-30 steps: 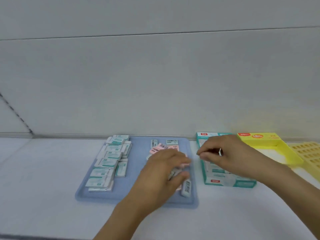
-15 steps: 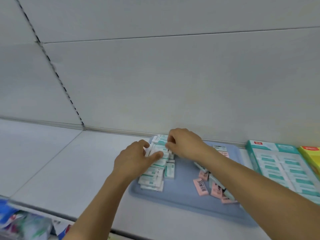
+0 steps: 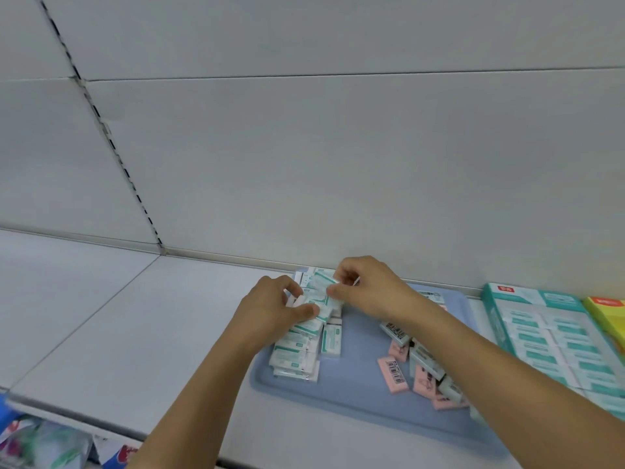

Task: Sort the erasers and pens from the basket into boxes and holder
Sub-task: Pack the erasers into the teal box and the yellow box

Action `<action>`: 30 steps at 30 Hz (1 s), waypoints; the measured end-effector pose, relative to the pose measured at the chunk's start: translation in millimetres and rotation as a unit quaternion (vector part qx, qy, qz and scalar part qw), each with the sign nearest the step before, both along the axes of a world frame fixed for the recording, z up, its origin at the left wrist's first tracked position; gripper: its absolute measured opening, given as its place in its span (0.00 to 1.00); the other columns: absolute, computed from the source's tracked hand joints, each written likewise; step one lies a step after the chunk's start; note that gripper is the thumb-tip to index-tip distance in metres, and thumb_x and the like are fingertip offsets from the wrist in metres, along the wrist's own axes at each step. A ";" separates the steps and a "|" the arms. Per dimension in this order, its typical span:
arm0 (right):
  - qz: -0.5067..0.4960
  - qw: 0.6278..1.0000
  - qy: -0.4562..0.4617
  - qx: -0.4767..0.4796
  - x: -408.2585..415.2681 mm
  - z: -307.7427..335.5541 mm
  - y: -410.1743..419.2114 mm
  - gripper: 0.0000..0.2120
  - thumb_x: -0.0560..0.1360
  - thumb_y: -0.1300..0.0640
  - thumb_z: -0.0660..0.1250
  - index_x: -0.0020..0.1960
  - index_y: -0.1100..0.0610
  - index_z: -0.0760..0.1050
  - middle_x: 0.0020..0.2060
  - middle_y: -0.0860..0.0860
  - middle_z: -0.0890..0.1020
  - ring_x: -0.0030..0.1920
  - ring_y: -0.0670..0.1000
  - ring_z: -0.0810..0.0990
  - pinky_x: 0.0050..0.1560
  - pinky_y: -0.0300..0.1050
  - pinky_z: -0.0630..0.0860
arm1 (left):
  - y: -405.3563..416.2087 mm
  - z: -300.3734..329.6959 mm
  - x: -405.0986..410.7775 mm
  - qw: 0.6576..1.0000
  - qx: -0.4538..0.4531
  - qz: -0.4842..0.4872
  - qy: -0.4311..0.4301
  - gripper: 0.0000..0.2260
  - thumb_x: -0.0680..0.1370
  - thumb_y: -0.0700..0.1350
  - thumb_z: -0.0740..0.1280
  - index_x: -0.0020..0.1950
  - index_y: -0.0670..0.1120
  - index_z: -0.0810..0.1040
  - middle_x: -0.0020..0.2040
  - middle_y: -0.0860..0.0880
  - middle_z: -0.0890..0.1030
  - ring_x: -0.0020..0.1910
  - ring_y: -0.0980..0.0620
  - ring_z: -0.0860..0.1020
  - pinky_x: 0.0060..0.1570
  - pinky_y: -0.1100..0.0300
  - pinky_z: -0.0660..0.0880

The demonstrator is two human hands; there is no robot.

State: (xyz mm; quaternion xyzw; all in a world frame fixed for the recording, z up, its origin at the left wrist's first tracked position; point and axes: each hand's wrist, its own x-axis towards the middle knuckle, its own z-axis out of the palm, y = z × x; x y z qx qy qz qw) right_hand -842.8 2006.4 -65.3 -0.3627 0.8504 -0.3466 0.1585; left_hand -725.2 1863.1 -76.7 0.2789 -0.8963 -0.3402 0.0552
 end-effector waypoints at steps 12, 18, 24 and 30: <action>-0.097 0.959 -0.092 -0.250 0.1 14.5 95.8 0.07 0.70 0.66 0.74 0.41 0.58 0.78 0.35 0.54 0.82 0.34 0.48 0.78 0.37 0.41 0.76 | 42.5 17.0 -10.5 0.972 0.154 0.048 0.172 0.10 0.72 0.44 0.76 0.45 0.47 0.75 0.39 0.47 0.80 0.34 0.52 0.81 0.36 0.59 0.74; -0.215 0.949 -0.011 -0.230 -22.8 16.3 166.6 0.07 0.73 0.61 0.72 0.40 0.57 0.74 0.34 0.54 0.82 0.31 0.54 0.83 0.34 0.49 0.78 | 100.2 29.7 -25.2 0.924 0.297 -0.014 0.239 0.07 0.73 0.37 0.73 0.46 0.41 0.76 0.37 0.45 0.79 0.31 0.51 0.79 0.34 0.62 0.77; -0.223 0.943 0.239 0.062 -45.4 -12.0 226.9 0.05 0.75 0.58 0.69 0.42 0.53 0.74 0.42 0.47 0.74 0.39 0.51 0.76 0.39 0.48 0.73 | 137.3 25.0 -37.8 0.887 0.395 -0.039 0.234 0.04 0.76 0.35 0.69 0.50 0.39 0.78 0.40 0.40 0.82 0.36 0.47 0.82 0.38 0.62 0.80; -0.170 0.939 0.265 0.135 -47.5 -24.9 224.2 0.09 0.80 0.54 0.60 0.50 0.51 0.79 0.52 0.49 0.76 0.44 0.52 0.79 0.49 0.47 0.73 | 152.3 21.7 -40.2 0.857 0.456 -0.021 0.238 0.07 0.76 0.32 0.67 0.53 0.39 0.78 0.44 0.39 0.83 0.41 0.46 0.85 0.39 0.63 0.81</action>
